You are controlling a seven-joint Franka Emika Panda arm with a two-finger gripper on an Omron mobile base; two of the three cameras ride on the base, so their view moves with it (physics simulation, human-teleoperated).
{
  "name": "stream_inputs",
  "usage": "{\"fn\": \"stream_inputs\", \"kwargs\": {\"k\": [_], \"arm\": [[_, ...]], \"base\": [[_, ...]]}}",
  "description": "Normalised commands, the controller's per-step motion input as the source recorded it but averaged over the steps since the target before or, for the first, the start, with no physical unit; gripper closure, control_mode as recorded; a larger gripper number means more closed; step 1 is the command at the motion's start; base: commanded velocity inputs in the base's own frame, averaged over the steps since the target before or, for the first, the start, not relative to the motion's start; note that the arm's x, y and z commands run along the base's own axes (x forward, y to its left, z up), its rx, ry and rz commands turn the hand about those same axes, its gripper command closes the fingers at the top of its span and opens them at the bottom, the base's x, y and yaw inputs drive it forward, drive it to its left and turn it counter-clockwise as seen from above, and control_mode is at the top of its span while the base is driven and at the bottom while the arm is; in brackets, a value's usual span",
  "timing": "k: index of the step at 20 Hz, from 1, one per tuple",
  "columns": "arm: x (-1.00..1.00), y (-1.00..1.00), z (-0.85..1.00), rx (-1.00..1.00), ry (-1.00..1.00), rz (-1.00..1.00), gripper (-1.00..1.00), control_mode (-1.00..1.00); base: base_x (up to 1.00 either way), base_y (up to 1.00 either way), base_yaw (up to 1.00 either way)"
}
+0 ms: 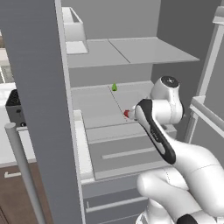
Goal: Take the strawberry from the fridge and place it on top of the pancake, located on the dining counter.
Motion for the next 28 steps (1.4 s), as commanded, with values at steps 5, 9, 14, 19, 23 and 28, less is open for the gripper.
{"fn": "stream_inputs", "kwargs": {"k": [5,9,14,19,23,28], "arm": [[0.35,0.03,-0.16,0.0,0.0,0.0,-1.0,-1.0],[0.27,0.06,-0.15,0.0,0.01,0.0,-1.0,-1.0],[0.24,0.09,-0.2,-0.01,0.01,0.0,-1.0,-1.0],[0.29,0.03,-0.15,0.0,0.01,0.0,-1.0,-1.0],[0.26,0.0,-0.07,0.0,0.0,0.0,-1.0,-1.0],[0.3,0.0,-0.11,0.0,0.0,0.0,-1.0,-1.0]], "base": [[0.0,0.0,0.0],[0.0,0.0,0.0],[0.0,0.0,0.0],[0.0,0.0,0.0],[0.0,0.0,0.0],[0.0,0.0,0.0]]}}
